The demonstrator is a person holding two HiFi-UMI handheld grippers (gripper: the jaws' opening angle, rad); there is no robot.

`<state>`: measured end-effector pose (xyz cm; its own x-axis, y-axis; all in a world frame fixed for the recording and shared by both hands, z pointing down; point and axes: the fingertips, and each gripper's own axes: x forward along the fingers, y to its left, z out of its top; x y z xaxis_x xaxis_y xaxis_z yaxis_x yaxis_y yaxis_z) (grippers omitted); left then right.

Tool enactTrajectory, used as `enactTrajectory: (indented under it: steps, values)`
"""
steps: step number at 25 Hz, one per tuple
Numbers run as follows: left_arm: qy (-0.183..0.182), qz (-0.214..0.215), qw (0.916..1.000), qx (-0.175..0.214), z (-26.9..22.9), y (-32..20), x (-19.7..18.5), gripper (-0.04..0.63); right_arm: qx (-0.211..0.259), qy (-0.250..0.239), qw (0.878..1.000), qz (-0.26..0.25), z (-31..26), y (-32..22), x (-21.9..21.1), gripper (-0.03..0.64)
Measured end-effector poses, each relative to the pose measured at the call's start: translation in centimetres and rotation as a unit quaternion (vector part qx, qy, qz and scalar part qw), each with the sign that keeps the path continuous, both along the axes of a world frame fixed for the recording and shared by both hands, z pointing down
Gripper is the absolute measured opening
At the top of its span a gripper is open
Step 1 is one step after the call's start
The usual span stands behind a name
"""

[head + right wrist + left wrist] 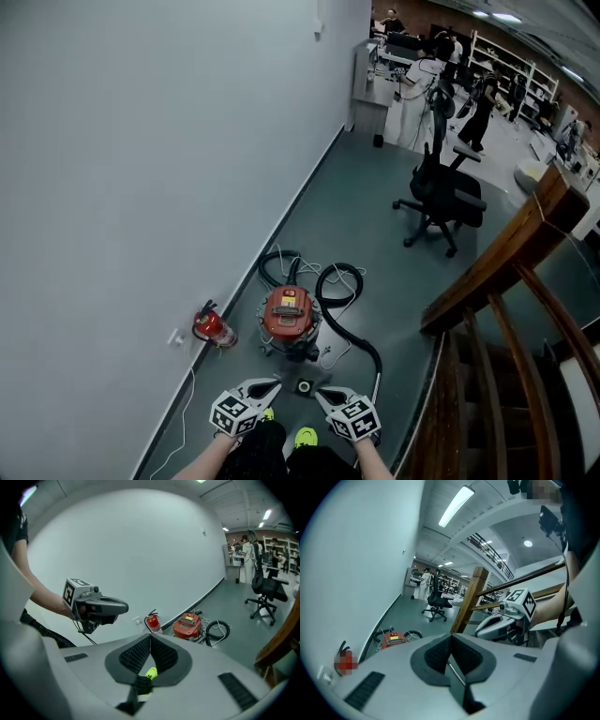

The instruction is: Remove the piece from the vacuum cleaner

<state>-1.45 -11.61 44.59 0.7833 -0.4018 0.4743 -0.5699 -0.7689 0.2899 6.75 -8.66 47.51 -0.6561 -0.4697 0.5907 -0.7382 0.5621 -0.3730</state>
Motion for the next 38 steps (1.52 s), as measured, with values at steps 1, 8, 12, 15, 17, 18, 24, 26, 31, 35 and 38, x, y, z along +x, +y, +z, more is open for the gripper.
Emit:
enactTrajectory:
  steps: [1,8,12,15,17,18,24,26,31,35,38]
  values:
    - [0.001,0.001,1.0,0.0,-0.2,0.3,0.1,0.011,0.002,0.0,1.0,-0.002,-0.2,0.3,0.0,0.015]
    - [0.007,0.01,0.9999,-0.002,-0.7,2.0,1.3,0.011,0.016,-0.004,1.0,-0.011,-0.8,2.2,0.4,0.015]
    - [0.009,0.014,0.9999,-0.003,-1.1,3.0,1.7,0.011,0.018,-0.008,1.0,-0.009,-1.2,2.8,0.7,0.015]
    - [0.003,0.025,0.9997,-0.004,-0.9,3.5,2.1,0.011,0.018,-0.019,1.0,0.0,-1.5,2.7,0.8,0.015]
    - [0.007,0.024,0.9997,-0.006,-1.0,3.6,2.3,0.011,0.017,-0.024,1.0,0.003,-1.8,2.7,0.8,0.015]
    - [0.011,0.023,0.9996,-0.007,-1.2,3.9,2.4,0.011,0.016,-0.025,1.0,0.004,-1.9,2.9,0.8,0.015]
    - [0.023,0.031,0.9992,-0.005,-1.6,6.3,2.6,0.011,0.029,-0.022,0.999,0.016,-2.9,4.0,1.4,0.015]
    - [0.028,0.027,0.9992,-0.005,-2.1,7.1,1.9,0.011,0.032,-0.02,0.999,0.016,-3.6,4.8,1.1,0.015]
    - [0.042,0.029,0.9987,0.005,-2.8,8.2,1.1,0.011,0.037,-0.009,0.999,0.026,-4.2,5.7,1.0,0.015]
    - [0.045,0.035,0.9982,0.018,-3.5,9.5,0.3,0.011,0.045,-0.009,0.998,0.033,-4.9,7.0,0.2,0.015]
    - [0.051,0.035,0.9977,0.027,-4.5,10.4,-0.2,0.011,0.053,-0.005,0.998,0.035,-5.8,7.5,-0.3,0.015]
